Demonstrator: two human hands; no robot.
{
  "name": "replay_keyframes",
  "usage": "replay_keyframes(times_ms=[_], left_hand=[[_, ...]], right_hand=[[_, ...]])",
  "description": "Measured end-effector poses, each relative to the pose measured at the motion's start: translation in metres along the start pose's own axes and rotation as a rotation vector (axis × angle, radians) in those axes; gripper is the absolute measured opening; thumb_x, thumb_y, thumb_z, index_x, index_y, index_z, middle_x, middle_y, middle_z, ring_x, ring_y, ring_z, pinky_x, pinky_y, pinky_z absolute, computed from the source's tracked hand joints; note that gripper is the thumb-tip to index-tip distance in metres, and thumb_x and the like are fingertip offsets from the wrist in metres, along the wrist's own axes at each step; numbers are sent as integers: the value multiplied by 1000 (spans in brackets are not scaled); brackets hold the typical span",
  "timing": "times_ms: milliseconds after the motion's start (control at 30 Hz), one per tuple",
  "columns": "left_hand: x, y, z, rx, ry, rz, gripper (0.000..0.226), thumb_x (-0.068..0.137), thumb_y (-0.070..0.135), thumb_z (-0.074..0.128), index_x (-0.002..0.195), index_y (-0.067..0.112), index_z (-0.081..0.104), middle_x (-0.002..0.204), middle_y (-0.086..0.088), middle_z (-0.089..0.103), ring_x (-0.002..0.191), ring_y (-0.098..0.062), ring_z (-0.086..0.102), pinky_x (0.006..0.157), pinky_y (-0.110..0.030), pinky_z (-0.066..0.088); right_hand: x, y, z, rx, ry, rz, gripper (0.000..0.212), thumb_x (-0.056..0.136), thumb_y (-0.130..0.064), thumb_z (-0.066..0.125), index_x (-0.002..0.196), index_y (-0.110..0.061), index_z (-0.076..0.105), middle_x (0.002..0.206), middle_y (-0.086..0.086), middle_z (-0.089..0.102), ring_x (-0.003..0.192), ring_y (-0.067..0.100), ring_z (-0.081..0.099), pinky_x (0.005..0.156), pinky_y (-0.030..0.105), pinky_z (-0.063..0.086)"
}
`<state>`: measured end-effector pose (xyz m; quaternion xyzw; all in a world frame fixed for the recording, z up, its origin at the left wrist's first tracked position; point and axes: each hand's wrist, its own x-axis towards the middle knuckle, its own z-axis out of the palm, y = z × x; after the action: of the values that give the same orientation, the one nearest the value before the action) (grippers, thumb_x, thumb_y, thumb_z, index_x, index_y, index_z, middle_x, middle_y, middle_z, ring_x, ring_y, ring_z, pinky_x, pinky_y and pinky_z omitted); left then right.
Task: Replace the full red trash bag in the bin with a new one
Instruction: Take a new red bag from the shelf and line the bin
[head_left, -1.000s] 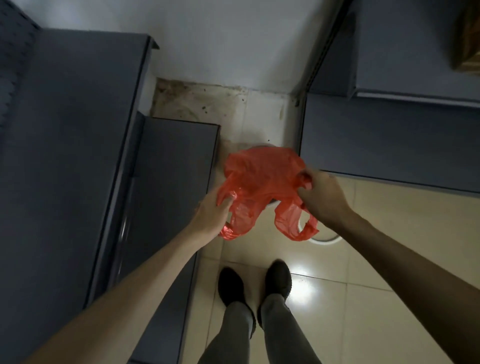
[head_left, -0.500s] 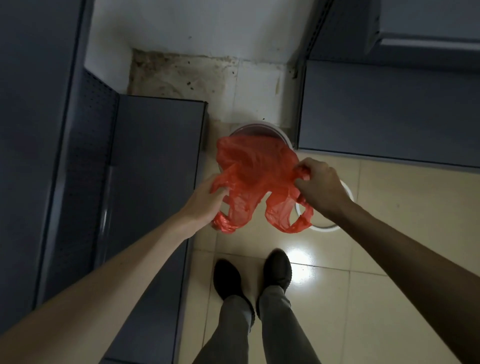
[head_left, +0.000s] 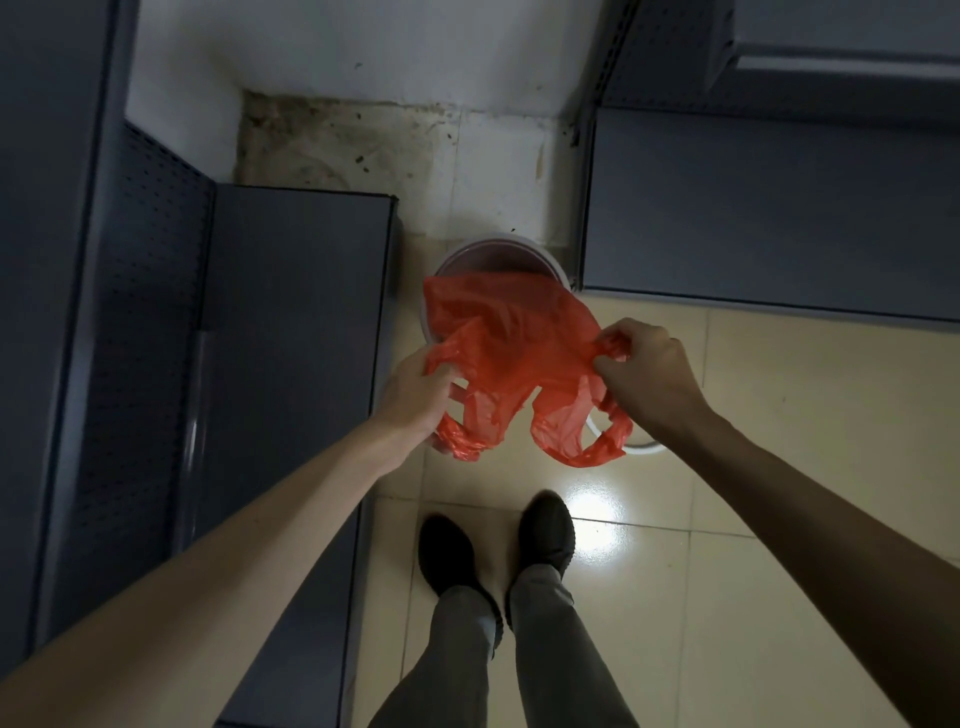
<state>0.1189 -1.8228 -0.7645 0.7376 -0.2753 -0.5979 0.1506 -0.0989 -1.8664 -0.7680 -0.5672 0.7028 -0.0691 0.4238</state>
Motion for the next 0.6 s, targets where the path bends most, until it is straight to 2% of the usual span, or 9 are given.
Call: replay_keyframes(times_ms=[133,200,233,300,333,400,467,500,600], left_hand=[[15,-7,-6,40,72,8,28,102,34,42,121,21,59,100,-9,70,81,-24,70,46,-34,56],[24,-14,-7,69,105,28,26,102,37,42,113,25,61,97,-6,70,79,-22,70,45,-30,53],[31,-18,-8,86,122,59,23,102,38,41,106,29,62,96,-3,70,80,-21,70,50,-33,55],[52,-29,-9,163,158,145,24,101,33,39,96,31,62,99,0,70,87,-20,69,72,-37,56],[63,-34,-9,240,165,185,25,101,29,38,99,29,63,103,1,70,93,-20,67,78,-36,52],[89,-42,-9,427,148,271,32,101,24,37,123,27,59,119,1,64,107,-20,61,86,-31,44],[118,-46,-7,571,98,326,46,100,21,39,145,28,45,144,0,50,128,-24,51,103,-32,39],[133,-46,-6,616,73,350,52,98,22,41,150,29,38,152,1,41,134,-25,46,110,-36,36],[179,-43,-2,728,13,423,71,82,30,38,153,31,32,159,6,29,139,-26,39,113,-41,35]], right_hand=[[13,4,13,0,-1,-27,22,82,-6,53,100,-4,65,88,13,68,65,32,67,68,50,59],[22,5,23,-3,5,-45,22,81,-8,53,99,-5,65,86,14,68,66,33,67,68,50,59],[27,6,29,-8,6,-46,21,81,-9,53,98,-6,66,85,13,69,66,32,67,69,50,59],[43,9,40,-16,8,-41,20,80,-11,53,96,-9,66,82,12,69,66,31,68,69,49,59],[52,13,46,-16,11,-36,21,79,-12,53,95,-11,66,83,12,70,67,33,68,69,50,59],[70,20,58,-14,20,-45,23,77,-15,54,95,-13,67,86,13,70,73,37,68,73,51,58],[89,28,69,-41,36,-82,24,78,-14,55,97,-15,69,89,13,71,80,36,68,77,47,57],[99,33,74,-58,42,-98,24,79,-13,55,98,-15,70,90,12,71,81,34,68,78,44,57],[129,47,90,-73,52,-164,21,79,-13,55,94,-15,70,82,11,70,73,32,67,72,46,58]])
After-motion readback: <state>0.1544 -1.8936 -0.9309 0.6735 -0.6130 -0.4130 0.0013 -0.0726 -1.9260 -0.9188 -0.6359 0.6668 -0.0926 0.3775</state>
